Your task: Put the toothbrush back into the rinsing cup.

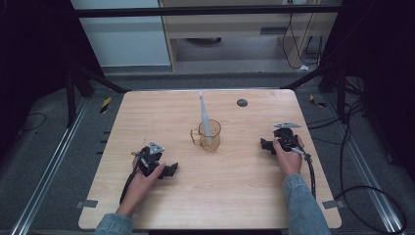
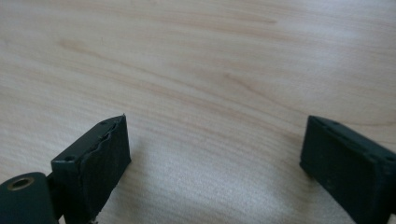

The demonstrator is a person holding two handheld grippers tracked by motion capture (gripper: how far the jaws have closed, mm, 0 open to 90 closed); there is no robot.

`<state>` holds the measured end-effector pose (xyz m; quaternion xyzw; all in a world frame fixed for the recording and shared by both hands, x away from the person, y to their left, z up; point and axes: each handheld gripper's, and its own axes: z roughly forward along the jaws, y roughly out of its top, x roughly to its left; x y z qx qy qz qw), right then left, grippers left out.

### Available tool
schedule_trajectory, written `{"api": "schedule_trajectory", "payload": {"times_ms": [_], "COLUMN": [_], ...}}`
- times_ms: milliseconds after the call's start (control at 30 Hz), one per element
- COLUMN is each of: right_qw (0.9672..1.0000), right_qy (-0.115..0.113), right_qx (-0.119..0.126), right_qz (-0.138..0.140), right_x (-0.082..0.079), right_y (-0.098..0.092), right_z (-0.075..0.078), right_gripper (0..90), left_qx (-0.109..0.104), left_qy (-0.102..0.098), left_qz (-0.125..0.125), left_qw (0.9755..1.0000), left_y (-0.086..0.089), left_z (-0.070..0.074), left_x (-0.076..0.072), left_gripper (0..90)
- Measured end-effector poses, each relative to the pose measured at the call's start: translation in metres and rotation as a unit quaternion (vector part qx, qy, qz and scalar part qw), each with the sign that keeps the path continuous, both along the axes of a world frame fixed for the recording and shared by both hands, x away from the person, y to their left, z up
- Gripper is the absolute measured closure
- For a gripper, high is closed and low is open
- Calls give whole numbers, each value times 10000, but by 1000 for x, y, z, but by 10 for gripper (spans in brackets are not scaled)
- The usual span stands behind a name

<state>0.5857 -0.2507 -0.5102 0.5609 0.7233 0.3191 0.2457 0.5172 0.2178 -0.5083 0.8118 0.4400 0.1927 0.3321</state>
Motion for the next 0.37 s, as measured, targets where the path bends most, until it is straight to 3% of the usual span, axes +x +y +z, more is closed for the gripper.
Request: {"api": "schedule_trajectory", "payload": {"times_ms": [167,367], "right_qw": [9999,9996], "right_qy": [28,91], "right_qx": [-26,-43], "right_qz": [95,-246], "right_x": [0,-1], "right_y": [2,5], "right_z": [0,-1], "right_gripper": [49,2], "left_qx": [-15,-16], "left_qy": [-6,-5], "left_qz": [10,8], "left_qw": [10000,10000], "left_y": [0,0], "left_z": [0,0], "left_x": [0,0], "left_gripper": [0,0]}}
